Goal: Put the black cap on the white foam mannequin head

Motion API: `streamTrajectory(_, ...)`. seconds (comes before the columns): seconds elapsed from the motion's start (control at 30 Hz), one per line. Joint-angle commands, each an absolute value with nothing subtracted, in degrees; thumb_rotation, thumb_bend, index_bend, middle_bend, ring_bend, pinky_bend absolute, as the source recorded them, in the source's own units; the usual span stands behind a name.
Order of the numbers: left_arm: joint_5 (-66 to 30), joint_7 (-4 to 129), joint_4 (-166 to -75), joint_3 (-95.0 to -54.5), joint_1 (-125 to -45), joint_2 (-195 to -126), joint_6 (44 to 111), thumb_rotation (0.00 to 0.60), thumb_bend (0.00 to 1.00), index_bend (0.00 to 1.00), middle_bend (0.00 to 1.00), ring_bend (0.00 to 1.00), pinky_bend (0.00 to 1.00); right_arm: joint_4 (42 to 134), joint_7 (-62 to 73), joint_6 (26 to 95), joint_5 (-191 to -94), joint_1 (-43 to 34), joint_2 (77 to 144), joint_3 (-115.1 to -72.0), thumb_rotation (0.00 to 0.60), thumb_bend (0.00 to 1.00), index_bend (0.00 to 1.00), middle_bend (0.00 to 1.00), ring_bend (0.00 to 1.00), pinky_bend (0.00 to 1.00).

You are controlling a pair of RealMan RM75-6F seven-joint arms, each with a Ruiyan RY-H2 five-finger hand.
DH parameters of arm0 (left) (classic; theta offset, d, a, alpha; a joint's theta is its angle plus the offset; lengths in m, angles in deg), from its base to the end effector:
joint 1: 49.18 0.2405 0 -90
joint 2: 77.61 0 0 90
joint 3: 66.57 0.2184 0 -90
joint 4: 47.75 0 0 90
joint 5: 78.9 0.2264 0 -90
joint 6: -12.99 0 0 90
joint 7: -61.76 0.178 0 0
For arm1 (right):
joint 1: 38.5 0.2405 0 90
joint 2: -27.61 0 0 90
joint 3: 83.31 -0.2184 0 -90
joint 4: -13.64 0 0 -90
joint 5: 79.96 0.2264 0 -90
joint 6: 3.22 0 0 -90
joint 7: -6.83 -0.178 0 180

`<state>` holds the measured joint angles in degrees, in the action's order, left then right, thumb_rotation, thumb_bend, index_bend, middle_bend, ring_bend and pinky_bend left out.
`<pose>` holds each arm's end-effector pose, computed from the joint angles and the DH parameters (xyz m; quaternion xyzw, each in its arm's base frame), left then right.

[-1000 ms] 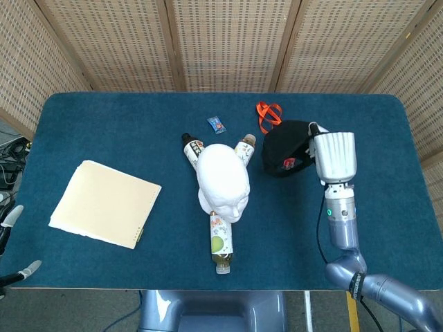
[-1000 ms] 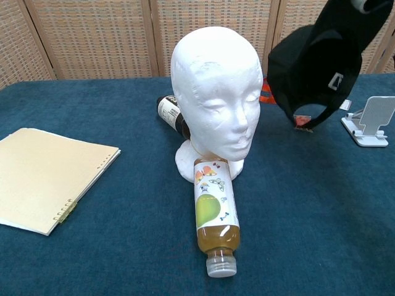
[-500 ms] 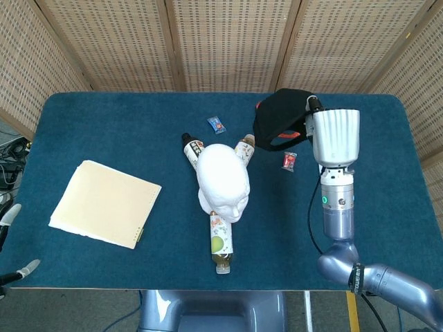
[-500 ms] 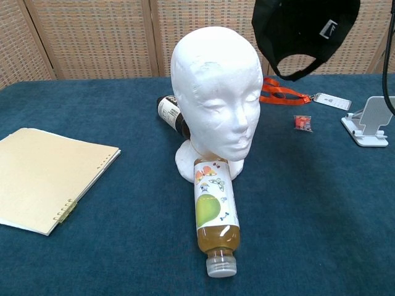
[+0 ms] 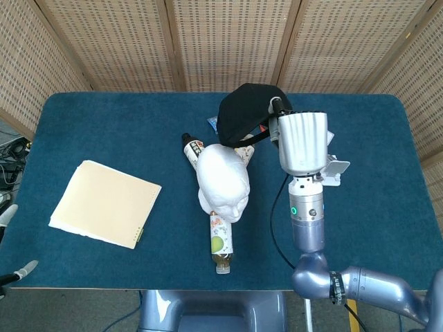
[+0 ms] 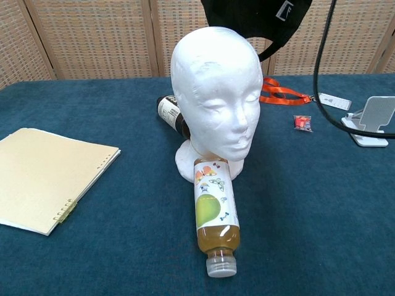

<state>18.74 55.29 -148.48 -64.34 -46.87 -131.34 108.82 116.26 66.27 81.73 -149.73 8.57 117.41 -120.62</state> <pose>-0.2552 0.1574 0.1662 -0.5931 -0.3827 -0.4419 0.5537 0.0540 -0.3584 0.1436 0.5133 -0.1296 0.5530 0.6434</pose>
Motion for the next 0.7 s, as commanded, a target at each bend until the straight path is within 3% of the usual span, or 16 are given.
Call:
streamTrajectory(0.03,18.78,55.06,-148.44,-64.21,-47.08,-131.25,108.28,0.600,0.00,0.00,0.00,0.00,0.00,116.72,69.96,82.76,-148.45,11.62,119.61,-121.10,0.600,0.61,0.77,0.99,1.00,1.00)
streamTrajectory(0.7,17.50,50.08,-147.74,-64.56,-47.31,-129.70,108.34,0.600,0.00,0.00,0.00,0.00,0.00,106.46,76.92,85.39,-141.71,22.73,128.51,-120.97,0.600,0.61,0.77,0.99,1.00,1.00)
